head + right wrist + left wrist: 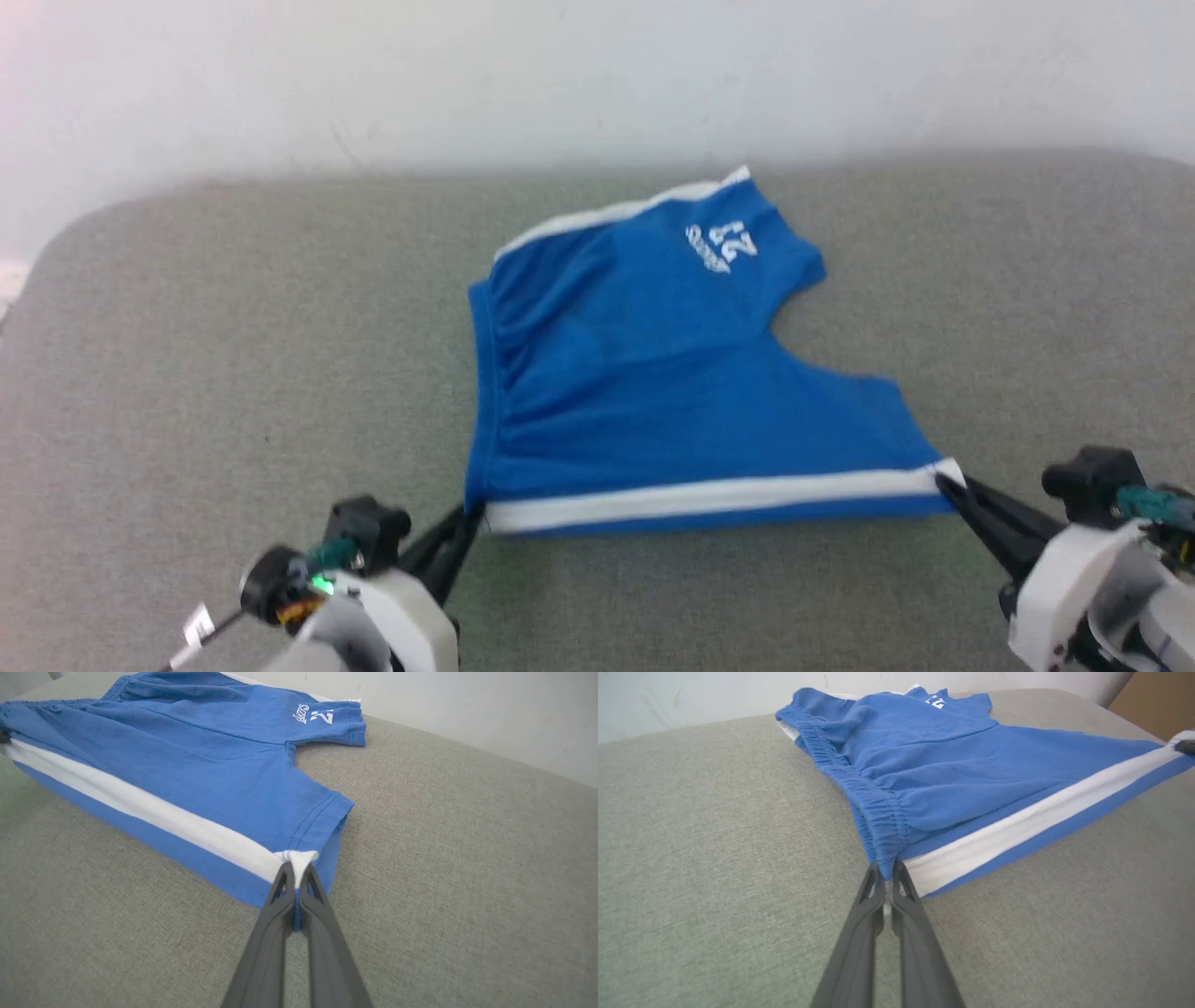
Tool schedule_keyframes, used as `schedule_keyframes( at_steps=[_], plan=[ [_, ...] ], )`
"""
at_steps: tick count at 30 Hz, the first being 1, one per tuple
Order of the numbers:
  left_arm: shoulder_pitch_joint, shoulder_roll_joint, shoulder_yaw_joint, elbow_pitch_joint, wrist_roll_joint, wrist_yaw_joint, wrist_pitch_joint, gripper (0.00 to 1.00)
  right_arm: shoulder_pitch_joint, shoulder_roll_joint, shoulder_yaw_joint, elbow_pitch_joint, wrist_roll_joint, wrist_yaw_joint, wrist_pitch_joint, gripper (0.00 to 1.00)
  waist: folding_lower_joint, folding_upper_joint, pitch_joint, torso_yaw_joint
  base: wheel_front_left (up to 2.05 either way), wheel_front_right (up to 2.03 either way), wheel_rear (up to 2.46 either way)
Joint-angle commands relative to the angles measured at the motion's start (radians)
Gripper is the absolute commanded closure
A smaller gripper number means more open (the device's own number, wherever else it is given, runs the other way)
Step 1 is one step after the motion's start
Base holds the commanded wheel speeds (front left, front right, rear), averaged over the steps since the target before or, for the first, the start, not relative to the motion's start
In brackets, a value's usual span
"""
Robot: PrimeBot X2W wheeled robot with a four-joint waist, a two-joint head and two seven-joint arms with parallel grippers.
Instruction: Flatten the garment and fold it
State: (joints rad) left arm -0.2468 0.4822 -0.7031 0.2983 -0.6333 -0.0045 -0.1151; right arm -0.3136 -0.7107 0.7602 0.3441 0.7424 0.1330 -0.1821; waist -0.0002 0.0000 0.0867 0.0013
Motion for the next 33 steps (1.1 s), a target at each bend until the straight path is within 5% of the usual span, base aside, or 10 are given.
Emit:
schedule_keyframes(
  at_steps=[1,18,25,33],
  plan=[
    [0.034,0.014,-0.004,-0.017,-0.007,0.014,0.005,1.00,0.032,-0.021,-0.012,-0.010,0.017,-0.002,0.009,1.00,0.0002,0.0000,-0.063,0.018,0.00,0.00,0.00],
    [0.253,0.060,-0.088,-0.238,-0.028,0.055,0.064,1.00,0.329,-0.142,-0.199,-0.209,0.156,-0.002,0.083,1.00,0.0002,0.0000,-0.072,0.077,0.00,0.00,0.00],
    [0.170,0.045,-0.078,-0.267,0.000,0.053,0.064,1.00,0.275,-0.150,-0.277,-0.278,0.124,-0.002,0.112,1.00,0.0002,0.0000,-0.015,0.116,0.00,0.00,0.00],
    [0.009,0.027,-0.026,-0.327,0.020,0.046,0.061,1.00,0.043,-0.139,-0.354,-0.334,0.092,-0.002,0.253,1.00,0.0002,0.0000,0.147,0.181,0.00,0.00,0.00]
  ],
)
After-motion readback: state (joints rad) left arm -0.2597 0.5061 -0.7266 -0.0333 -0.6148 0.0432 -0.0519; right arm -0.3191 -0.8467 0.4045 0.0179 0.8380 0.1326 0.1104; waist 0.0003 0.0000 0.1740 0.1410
